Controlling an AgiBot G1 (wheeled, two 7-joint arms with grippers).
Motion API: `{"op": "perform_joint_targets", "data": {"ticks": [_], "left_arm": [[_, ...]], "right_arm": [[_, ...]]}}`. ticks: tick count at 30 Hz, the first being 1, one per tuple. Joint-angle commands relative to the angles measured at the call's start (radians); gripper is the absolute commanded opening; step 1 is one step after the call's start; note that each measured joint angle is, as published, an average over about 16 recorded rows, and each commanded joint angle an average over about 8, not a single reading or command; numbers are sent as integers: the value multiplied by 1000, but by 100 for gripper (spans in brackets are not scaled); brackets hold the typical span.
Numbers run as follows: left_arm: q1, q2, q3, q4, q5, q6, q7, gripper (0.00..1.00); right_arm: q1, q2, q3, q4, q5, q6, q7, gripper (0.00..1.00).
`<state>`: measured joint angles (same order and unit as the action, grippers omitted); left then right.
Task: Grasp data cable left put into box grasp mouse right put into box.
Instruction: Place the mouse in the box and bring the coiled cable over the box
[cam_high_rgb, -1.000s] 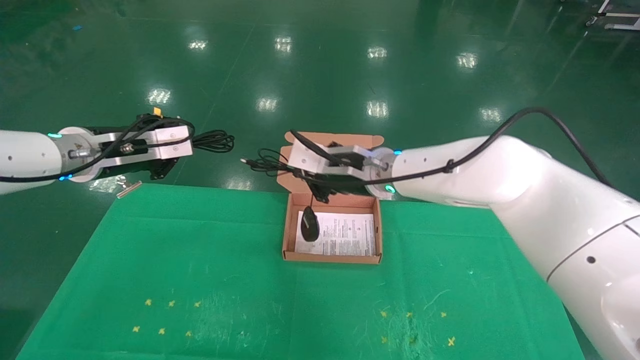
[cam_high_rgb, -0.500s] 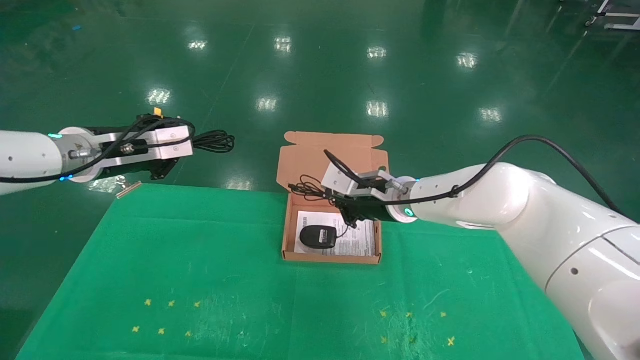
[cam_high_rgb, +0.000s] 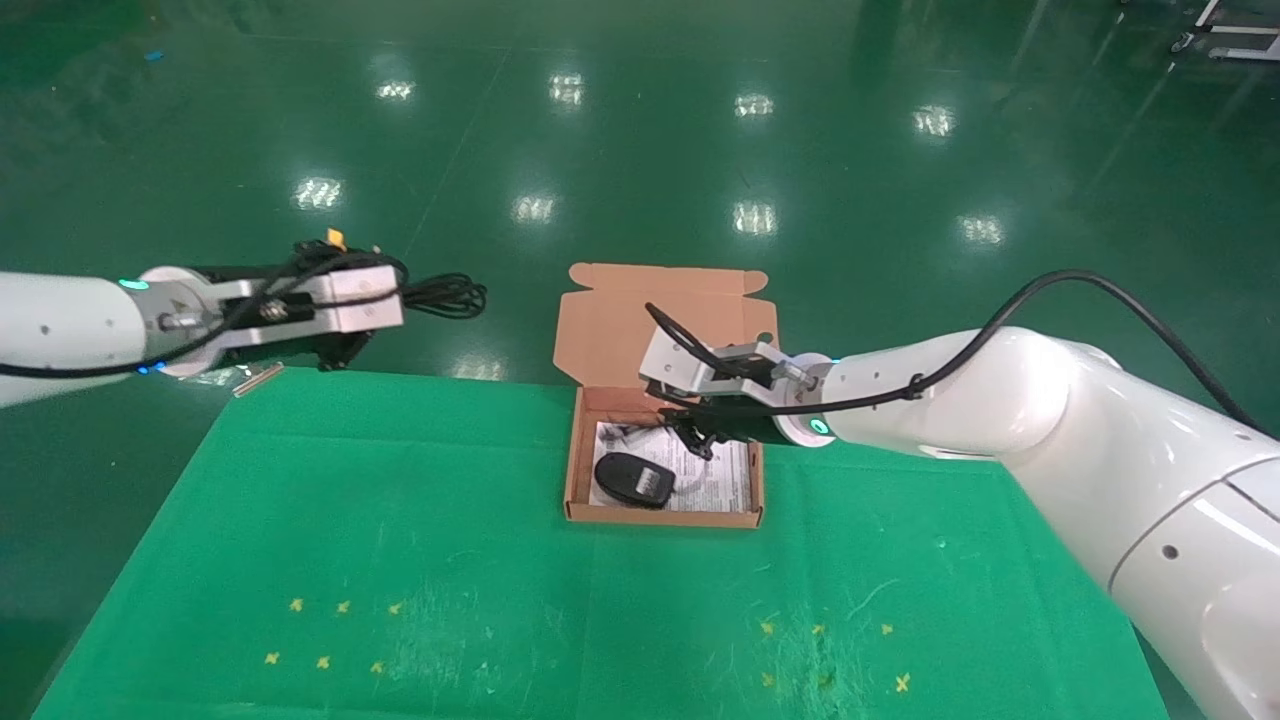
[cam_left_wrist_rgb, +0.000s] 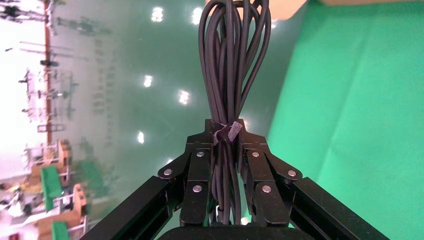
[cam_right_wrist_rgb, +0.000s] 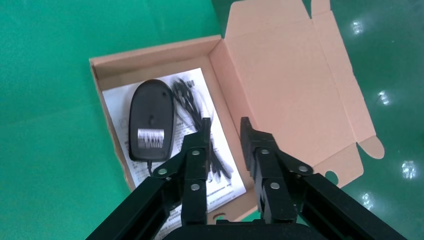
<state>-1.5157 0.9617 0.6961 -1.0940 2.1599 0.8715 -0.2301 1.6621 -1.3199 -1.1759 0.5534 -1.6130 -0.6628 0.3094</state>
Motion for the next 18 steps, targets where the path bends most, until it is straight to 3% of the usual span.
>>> {"op": "perform_joint_targets", "data": {"ticks": [1,8,18], "left_arm": [[6,5,3,-2,-7,1,5,0],[46,72,29,28,-31,-34,59,0],[85,222,58,144,-107,-130,198,0]], "right_arm": [[0,5,-4,10,-2,-3,4,100],[23,76,-5,61,-14,-20,21,100],[56,248,-15,229,-70,-42,113,100]]}}
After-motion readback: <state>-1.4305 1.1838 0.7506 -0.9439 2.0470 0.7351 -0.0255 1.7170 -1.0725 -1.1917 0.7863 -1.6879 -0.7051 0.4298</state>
